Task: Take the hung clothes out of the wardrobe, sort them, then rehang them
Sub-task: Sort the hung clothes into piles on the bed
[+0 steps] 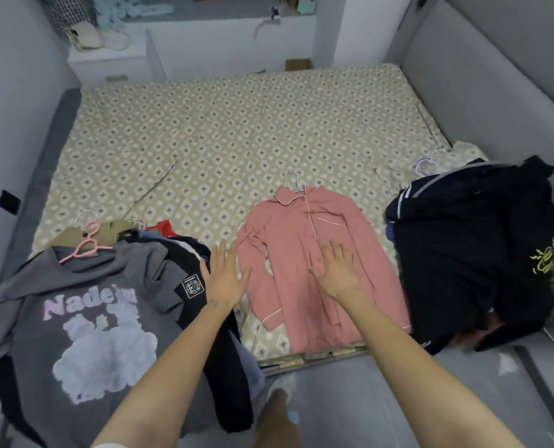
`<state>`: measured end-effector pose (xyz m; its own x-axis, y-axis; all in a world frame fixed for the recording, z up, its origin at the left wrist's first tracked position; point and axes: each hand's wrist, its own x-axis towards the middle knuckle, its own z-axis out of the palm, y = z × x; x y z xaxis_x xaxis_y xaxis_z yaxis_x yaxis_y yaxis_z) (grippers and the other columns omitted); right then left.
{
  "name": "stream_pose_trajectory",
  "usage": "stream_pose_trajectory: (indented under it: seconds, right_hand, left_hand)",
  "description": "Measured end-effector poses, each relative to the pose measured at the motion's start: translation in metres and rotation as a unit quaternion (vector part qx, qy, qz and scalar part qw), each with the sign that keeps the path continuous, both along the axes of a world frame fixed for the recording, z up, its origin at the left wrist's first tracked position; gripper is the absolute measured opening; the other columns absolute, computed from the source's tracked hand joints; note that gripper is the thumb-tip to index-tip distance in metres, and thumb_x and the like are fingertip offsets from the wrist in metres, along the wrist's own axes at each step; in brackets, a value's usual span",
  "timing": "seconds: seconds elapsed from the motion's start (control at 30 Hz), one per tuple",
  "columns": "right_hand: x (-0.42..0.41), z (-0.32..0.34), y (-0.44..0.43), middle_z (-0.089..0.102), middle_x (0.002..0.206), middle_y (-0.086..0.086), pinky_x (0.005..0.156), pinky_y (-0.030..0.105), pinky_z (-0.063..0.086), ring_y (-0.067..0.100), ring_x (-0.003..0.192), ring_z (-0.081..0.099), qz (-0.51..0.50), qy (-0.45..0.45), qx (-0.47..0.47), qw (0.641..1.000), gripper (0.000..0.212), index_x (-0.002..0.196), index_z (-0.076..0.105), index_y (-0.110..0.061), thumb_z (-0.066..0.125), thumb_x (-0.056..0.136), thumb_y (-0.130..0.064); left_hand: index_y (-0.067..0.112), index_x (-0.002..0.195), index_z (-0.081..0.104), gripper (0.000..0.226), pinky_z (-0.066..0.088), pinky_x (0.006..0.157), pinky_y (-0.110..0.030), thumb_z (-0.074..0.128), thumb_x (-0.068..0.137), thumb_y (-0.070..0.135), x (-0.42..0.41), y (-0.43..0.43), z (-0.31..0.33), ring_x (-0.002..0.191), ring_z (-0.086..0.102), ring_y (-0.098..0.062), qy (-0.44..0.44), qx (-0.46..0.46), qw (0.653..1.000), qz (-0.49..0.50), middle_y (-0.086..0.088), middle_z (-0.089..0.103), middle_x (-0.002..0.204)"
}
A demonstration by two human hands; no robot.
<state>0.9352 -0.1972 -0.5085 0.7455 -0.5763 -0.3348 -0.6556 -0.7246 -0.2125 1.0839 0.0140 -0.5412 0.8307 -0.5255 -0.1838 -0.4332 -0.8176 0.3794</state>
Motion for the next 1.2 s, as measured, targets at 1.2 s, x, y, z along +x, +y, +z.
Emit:
stream_pose_trajectory:
  seconds: [1.2]
  right_hand:
    - [0.169, -0.229, -0.287, 0.006, 0.163, 0.007, 0.120, 0.044, 0.009, 0.028, 0.150, 0.006, 0.087, 0.084, 0.047, 0.992, 0.064, 0.155, 0.015, -0.024, 0.040, 0.101, -0.047]
  left_hand:
    - [0.026, 0.158, 0.013, 0.083, -0.006, 0.121, -0.049, 0.023, 0.087, 0.068, 0.136, -0.242, -0.234, 0.153, 0.001, -0.022, 0.113, 0.052, 0.987, 0.099, -0.003, 0.005, 0.166]
